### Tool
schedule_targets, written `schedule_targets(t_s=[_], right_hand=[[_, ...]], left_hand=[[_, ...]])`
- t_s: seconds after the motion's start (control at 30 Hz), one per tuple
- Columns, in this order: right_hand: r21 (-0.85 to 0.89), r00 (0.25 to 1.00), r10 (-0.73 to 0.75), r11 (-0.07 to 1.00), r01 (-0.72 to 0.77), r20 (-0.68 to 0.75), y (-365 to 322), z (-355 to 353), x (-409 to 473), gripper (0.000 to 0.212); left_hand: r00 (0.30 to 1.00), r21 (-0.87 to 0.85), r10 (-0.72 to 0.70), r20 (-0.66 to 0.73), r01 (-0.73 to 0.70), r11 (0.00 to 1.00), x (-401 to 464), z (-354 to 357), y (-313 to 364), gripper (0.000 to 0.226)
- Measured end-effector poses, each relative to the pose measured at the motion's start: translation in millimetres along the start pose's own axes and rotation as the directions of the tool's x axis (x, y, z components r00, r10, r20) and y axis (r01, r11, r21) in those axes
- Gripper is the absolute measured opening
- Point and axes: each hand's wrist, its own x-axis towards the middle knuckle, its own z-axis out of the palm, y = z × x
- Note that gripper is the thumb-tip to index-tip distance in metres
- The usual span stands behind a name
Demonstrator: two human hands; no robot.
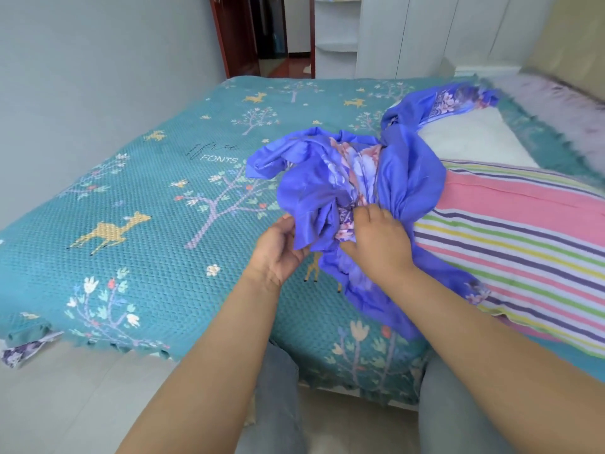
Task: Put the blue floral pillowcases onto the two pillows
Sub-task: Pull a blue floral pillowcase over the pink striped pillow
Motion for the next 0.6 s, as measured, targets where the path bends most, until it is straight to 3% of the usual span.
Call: schedule_targets(t_s=[0.1, 0.23, 0.33, 0.4, 0.43, 0.5, 0.6], right_hand=[[0.342, 0.996, 0.077, 0.938, -0.061, -0.033, 1, -23, 19, 0.037], [0.721, 0.969, 0.196, 0.692, -0.028, -0.150, -20, -62, 44, 0.024], [0.896, 0.934, 0.290, 0.439, 0.064, -0.209, -45, -93, 59, 0.019], [0.930, 0.916, 0.326, 0.348, 0.116, -0.236, -58, -108, 68, 0.023], [0.917, 0.921, 0.296, 0.377, 0.131, -0.253, -60, -114, 72, 0.027], [0.798, 0.953, 0.135, 0.584, 0.145, -0.272, -54, -118, 75, 0.040], [0.422, 0.968, -0.136, 0.881, 0.215, -0.209, -31, -108, 72, 0.053]], left_hand=[[0.996, -0.059, 0.083, -0.017, -0.084, 0.995, -5, 23, 8, 0.025], [0.949, -0.062, 0.310, -0.058, -0.314, 0.947, -19, 56, 46, 0.024], [0.878, -0.121, 0.478, -0.011, -0.475, 0.871, -34, 90, 87, 0.042], [0.835, -0.136, 0.549, 0.029, -0.541, 0.830, -38, 108, 111, 0.040], [0.823, -0.125, 0.567, 0.018, -0.561, 0.818, -36, 111, 119, 0.032], [0.837, -0.094, 0.546, -0.039, -0.547, 0.832, -27, 103, 124, 0.017], [0.884, -0.059, 0.455, -0.111, -0.463, 0.885, -9, 71, 104, 0.017]])
